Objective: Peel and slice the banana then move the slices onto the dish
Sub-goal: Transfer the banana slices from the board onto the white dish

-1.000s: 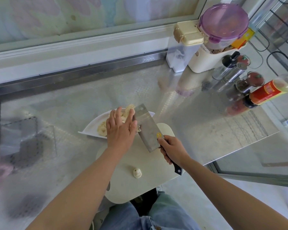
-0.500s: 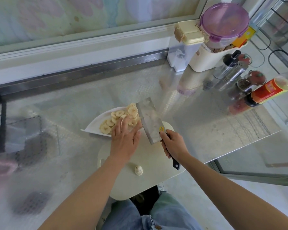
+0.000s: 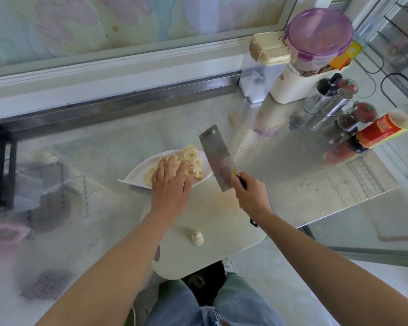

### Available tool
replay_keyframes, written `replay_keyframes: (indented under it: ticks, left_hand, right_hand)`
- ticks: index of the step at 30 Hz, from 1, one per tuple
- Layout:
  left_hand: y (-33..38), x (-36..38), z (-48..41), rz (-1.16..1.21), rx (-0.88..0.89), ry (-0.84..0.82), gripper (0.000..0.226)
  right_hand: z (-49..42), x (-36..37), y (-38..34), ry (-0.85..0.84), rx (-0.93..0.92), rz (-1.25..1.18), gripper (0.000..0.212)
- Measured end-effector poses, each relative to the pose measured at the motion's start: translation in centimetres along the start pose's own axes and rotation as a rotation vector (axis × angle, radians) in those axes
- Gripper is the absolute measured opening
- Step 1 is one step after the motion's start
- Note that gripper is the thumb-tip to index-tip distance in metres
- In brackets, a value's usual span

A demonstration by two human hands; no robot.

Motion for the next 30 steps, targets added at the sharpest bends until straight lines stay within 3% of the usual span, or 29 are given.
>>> replay_keyframes:
  ticks: [3,8,13,19,24,30]
  left_hand:
    - [-0.8,-0.6,-0.3,0.005,-0.019,0.02,0.07]
    - [-1.5,0.0,-0.5,0.031,-0.038,-0.012,0.075]
    - [-2.7,1.3,-0.7,-0.011,-0.073,-0.075,0.058]
    - [-4.0,1.8,0.0,-0.07,-0.077,-0.087,0.082]
    - [-4.9,2.0,0.4,-0.149,-0.105,-0.114,0.085]
    - [-5.9,2.0,1.0,-0.146,-0.161,-0.111,0.081]
  right_hand:
    - [-1.0,-0.5,-2.8,0.07,-0.189,0.311,0.034]
    - [-2.0,0.4,-6.0,0.037,-0.415,0.539,0.022]
    - [-2.1,1.7,-7.2,-0.048,-0.517,0.628,0.024]
    - [-0.7,1.7,-7.1,-0.032,-0.625,0.655,0.018]
    - [-1.6,0.8,-7.9,0.068,-0.594,0.573,0.019]
    - [-1.2,2.1,-7.1,0.01,-0.595,0.625,0.017]
Point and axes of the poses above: each hand's wrist, its own z-axis away from the middle knuckle, its own x-axis out of the palm, y = z × x, the point moved 10 cm from there along -z, towards the middle knuckle, and after that the axes turned 12 degrees about -z, right-handed, at the moved point
